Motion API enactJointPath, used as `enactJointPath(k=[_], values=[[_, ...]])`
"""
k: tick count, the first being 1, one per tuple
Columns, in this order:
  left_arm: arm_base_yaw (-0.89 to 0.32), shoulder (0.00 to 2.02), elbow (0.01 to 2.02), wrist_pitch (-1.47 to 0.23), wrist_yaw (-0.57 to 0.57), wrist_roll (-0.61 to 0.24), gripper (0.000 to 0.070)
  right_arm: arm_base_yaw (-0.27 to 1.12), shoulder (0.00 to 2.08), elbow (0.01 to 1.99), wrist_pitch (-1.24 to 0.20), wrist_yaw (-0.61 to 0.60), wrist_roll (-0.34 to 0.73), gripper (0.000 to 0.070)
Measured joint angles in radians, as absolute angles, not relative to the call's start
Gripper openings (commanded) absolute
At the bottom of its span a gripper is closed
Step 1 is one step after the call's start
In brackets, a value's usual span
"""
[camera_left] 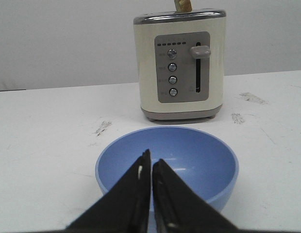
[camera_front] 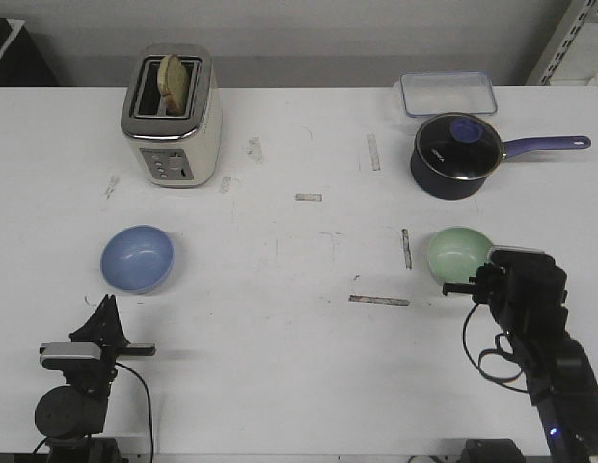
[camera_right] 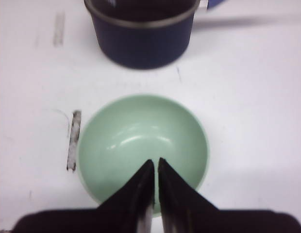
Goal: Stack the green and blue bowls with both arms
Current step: 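Lower the right gripper and grasp the rim of the pale green bowl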
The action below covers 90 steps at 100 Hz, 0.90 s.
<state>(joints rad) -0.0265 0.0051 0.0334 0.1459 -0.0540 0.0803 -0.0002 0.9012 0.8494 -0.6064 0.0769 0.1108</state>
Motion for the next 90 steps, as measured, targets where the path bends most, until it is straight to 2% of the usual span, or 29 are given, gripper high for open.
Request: enactJointPath(k=[14, 29, 34, 49, 60, 71, 75, 90], values=[[-0.027, 0.005, 0.033, 0.146, -0.054, 0.08, 0.0002, -0.016, 1.036, 0.995, -0.759, 0.057, 0.159, 0.0002], [-0.027, 0.005, 0.033, 0.146, -0.054, 0.08, 0.0002, -0.082, 1.151, 1.089, -0.86, -0.069, 0.194, 0.0021], [-0.027, 0.005, 0.033, 0.146, -0.054, 0.08, 0.0002, -0.116, 1.184, 1.117, -0.879, -0.125, 0.204, 0.0074], [-0.027, 0.005, 0.034, 0.146, -0.054, 0.08, 0.0002, -0.216, 1.258, 1.161, -0.894, -0.273, 0.222, 0.0305], [-0.027, 0.005, 0.033, 0.146, -0.054, 0.08, 0.0002, -0.287, 1.303, 1.163, -0.897, -0.318, 0.224, 0.0407], [-0.027, 0.005, 0.034, 0.146, -0.054, 0.08, 0.0002, -0.342, 1.351, 1.163, -0.9, -0.321, 0.212, 0.0559], [-0.027, 0.005, 0.033, 0.146, -0.054, 0.08, 0.0002, -0.358, 1.369, 1.163, -0.9, -0.321, 0.207, 0.0579], [-0.027, 0.005, 0.033, 0.146, -0.054, 0.08, 0.0002, -0.379, 1.428, 1.163, -0.894, -0.321, 0.193, 0.0578]])
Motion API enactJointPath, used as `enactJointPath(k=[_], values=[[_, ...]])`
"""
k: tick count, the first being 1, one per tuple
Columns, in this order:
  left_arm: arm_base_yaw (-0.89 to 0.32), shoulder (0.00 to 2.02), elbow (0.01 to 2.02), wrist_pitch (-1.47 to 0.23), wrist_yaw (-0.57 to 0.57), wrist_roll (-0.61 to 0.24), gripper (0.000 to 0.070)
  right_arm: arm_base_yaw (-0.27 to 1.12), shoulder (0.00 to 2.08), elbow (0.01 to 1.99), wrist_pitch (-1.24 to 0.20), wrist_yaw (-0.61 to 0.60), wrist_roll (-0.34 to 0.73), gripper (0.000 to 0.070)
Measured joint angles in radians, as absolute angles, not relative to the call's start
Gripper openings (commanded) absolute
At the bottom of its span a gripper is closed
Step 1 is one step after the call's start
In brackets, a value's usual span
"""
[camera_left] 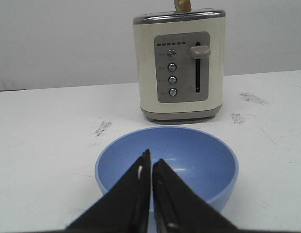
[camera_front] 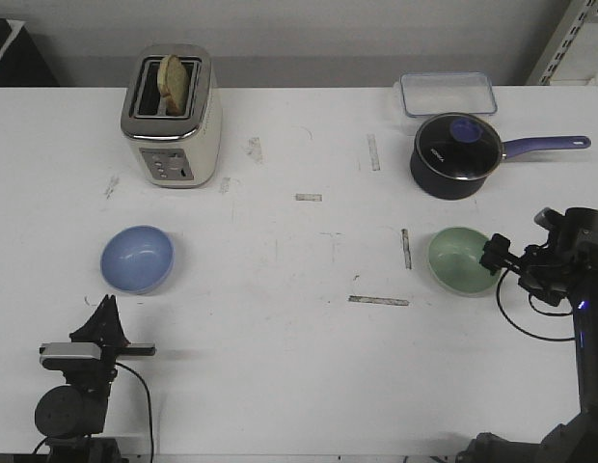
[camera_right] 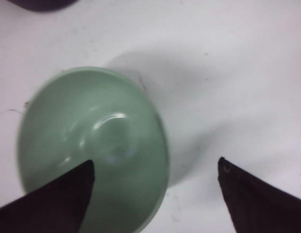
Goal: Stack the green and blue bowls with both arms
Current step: 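Lower the right gripper and grasp the rim of the pale green bowl, then drag the green bowl with the right gripper toward the table center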
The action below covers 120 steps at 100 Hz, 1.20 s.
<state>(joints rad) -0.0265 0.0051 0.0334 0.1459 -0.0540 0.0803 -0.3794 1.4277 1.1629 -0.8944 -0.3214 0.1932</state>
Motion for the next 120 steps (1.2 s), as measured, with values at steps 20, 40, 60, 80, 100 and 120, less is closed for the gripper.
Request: enactJointPath(k=[20, 40, 60, 80, 100, 120], values=[[-0.027, 0.005, 0.033, 0.146, -0.054, 0.08, 0.0002, -0.367, 1.532, 1.163, -0.852, -0.321, 0.18, 0.0461], [-0.027, 0.005, 0.033, 0.146, -0.054, 0.08, 0.0002, -0.355, 1.589, 1.163, -0.802, -0.317, 0.18, 0.0056], [-0.027, 0.005, 0.033, 0.146, -0.054, 0.08, 0.0002, -0.354, 1.588, 1.163, -0.789, -0.311, 0.179, 0.0], [-0.027, 0.005, 0.033, 0.146, -0.054, 0.08, 0.0002, -0.286, 1.552, 1.178, -0.794, -0.296, 0.181, 0.0], [-0.027, 0.005, 0.034, 0.146, -0.054, 0.08, 0.0002, -0.072, 1.521, 1.211, -0.765, -0.301, 0.224, 0.0], [-0.027, 0.005, 0.033, 0.146, -0.054, 0.08, 0.0002, 0.169, 1.522, 1.211, -0.672, -0.246, 0.319, 0.0]])
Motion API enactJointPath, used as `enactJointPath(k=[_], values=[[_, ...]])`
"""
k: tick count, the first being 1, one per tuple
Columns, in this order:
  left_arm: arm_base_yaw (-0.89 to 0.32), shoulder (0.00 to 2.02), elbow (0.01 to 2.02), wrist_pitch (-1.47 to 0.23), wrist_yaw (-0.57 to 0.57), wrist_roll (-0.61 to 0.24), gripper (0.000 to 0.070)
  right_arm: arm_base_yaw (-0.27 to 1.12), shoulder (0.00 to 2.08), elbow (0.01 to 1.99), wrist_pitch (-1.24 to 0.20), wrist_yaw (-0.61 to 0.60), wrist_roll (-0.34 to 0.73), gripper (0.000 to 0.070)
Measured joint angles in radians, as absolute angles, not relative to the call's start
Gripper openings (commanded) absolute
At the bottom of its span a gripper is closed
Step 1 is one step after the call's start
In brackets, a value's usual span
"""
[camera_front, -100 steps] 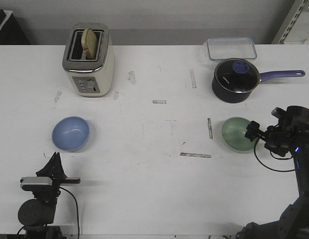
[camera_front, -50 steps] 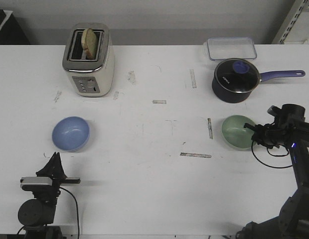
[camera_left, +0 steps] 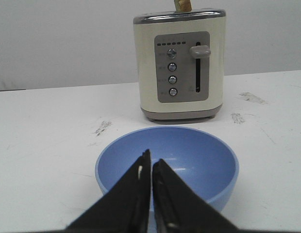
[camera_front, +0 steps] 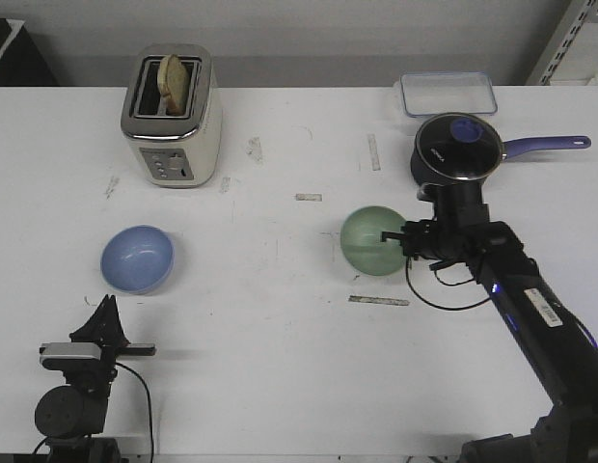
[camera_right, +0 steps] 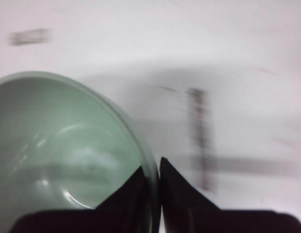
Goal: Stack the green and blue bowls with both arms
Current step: 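Drag the green bowl with the right gripper toward the table center, then release the green bowl and retract the right gripper to rest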
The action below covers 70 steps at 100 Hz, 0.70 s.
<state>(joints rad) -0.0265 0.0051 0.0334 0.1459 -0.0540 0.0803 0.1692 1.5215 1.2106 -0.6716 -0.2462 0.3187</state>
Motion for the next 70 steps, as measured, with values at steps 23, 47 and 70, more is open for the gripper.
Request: enactJointPath(k=[23, 47, 70], values=[[-0.027, 0.005, 0.033, 0.146, -0.054, 0.08, 0.0002, 0.381, 1.578, 1.211, -0.585, -0.235, 0.431, 0.0], [-0.027, 0.005, 0.034, 0.146, -0.054, 0.08, 0.0002, 0.476, 1.67, 1.211, -0.558, -0.207, 0.481, 0.0], [-0.027, 0.005, 0.033, 0.146, -0.054, 0.08, 0.0002, 0.472, 1.676, 1.211, -0.54, -0.184, 0.488, 0.0336]])
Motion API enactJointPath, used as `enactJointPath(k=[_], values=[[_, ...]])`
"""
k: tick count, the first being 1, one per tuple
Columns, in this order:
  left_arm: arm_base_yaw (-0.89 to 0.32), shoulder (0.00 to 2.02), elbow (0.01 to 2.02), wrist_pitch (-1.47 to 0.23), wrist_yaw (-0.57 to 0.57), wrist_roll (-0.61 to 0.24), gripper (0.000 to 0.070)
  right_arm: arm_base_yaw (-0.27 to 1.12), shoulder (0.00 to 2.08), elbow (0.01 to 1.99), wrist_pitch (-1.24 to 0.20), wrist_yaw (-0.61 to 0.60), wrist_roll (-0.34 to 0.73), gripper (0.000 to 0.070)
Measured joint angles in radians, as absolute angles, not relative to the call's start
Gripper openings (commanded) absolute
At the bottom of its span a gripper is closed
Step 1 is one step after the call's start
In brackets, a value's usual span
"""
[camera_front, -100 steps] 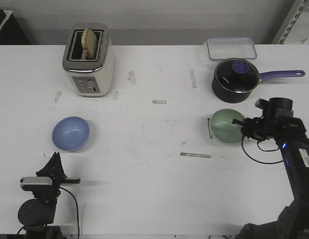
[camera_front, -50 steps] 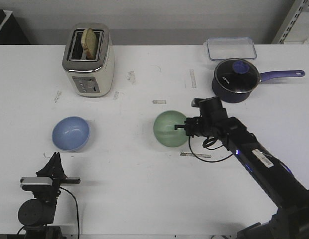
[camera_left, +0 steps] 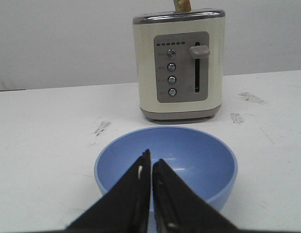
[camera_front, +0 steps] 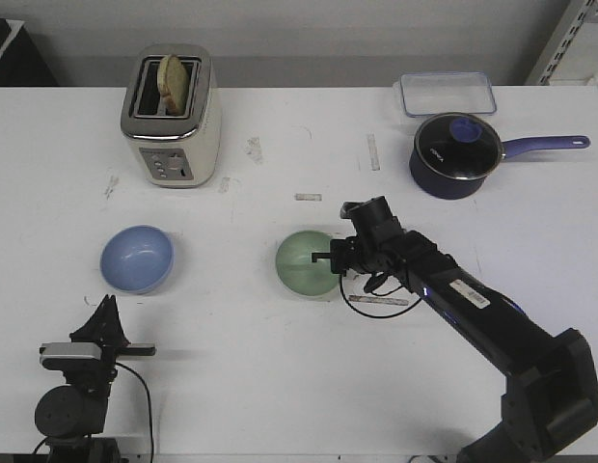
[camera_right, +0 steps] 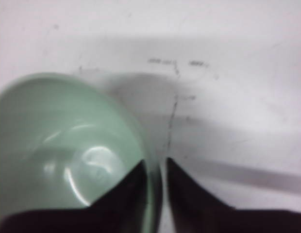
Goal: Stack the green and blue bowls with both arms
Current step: 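Release the green bowl and retract the right gripper to rest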
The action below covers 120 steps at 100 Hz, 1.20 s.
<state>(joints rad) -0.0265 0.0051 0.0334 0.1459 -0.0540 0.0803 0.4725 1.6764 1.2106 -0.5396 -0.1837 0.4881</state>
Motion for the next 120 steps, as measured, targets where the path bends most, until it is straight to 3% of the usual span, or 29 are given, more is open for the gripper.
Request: enactJointPath(k=[4, 32, 51, 60, 81, 93, 120], values=[[-0.027, 0.005, 0.033, 0.146, -0.054, 0.08, 0.0002, 0.471, 1.676, 1.211, -0.54, -0.184, 0.488, 0.0364], [-0.027, 0.005, 0.033, 0.146, -0.054, 0.08, 0.0002, 0.461, 1.571, 1.21, -0.556, -0.184, 0.466, 0.0364], [-0.027, 0.005, 0.033, 0.146, -0.054, 0.08, 0.0002, 0.404, 1.409, 1.207, -0.535, -0.182, 0.359, 0.0358], [-0.027, 0.005, 0.033, 0.146, -0.054, 0.08, 0.0002, 0.361, 1.336, 1.171, -0.501, -0.179, 0.274, 0.0282], [-0.027, 0.005, 0.034, 0.146, -0.054, 0.08, 0.0002, 0.249, 1.145, 1.021, -0.403, -0.088, 0.085, 0.0009], [-0.027, 0.005, 0.033, 0.146, -0.054, 0.08, 0.0002, 0.173, 1.026, 0.908, -0.332, -0.03, 0.03, 0.0009], [-0.027, 0.005, 0.033, 0.146, -0.054, 0.08, 0.0001, 0.039, 0.735, 0.607, -0.141, -0.022, 0.014, 0.0009]])
